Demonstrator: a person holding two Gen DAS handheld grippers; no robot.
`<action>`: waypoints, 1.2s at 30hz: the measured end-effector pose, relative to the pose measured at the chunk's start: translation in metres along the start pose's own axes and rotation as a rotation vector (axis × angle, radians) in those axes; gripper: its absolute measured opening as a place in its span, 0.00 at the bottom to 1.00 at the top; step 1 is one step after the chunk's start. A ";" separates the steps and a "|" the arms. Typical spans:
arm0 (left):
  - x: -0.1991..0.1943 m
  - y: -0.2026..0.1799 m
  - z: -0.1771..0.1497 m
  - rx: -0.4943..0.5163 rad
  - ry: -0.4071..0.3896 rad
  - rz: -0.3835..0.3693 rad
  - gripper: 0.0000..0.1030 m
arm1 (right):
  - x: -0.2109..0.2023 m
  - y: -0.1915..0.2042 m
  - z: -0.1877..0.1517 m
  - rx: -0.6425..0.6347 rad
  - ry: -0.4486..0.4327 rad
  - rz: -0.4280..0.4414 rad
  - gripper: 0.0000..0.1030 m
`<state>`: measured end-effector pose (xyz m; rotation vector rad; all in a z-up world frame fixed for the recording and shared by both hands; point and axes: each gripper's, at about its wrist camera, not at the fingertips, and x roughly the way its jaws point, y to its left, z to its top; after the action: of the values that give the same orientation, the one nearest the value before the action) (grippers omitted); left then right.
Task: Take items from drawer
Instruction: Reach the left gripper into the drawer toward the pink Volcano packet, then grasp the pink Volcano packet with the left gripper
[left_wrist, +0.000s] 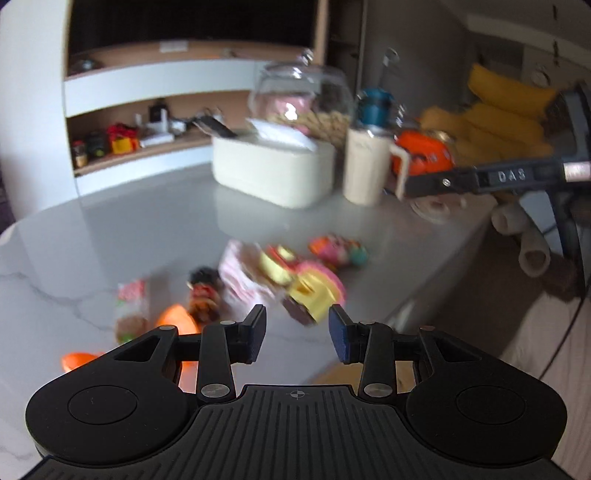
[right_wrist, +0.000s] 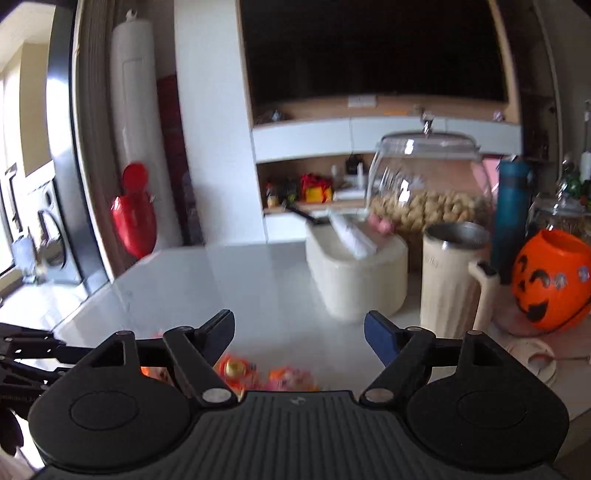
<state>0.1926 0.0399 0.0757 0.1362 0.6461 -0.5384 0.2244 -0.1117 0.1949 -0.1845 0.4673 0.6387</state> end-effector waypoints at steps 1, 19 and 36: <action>0.009 -0.008 -0.007 0.011 0.049 -0.024 0.40 | 0.000 -0.005 -0.004 0.004 0.064 0.032 0.76; 0.086 -0.059 -0.071 0.099 0.402 -0.267 0.37 | 0.036 -0.053 -0.108 0.276 0.513 0.244 0.74; 0.166 -0.112 -0.088 0.571 0.583 -0.329 0.35 | 0.036 -0.071 -0.109 0.355 0.477 0.166 0.74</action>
<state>0.1987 -0.1032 -0.0898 0.7541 1.0765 -1.0101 0.2536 -0.1819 0.0834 0.0445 1.0546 0.6626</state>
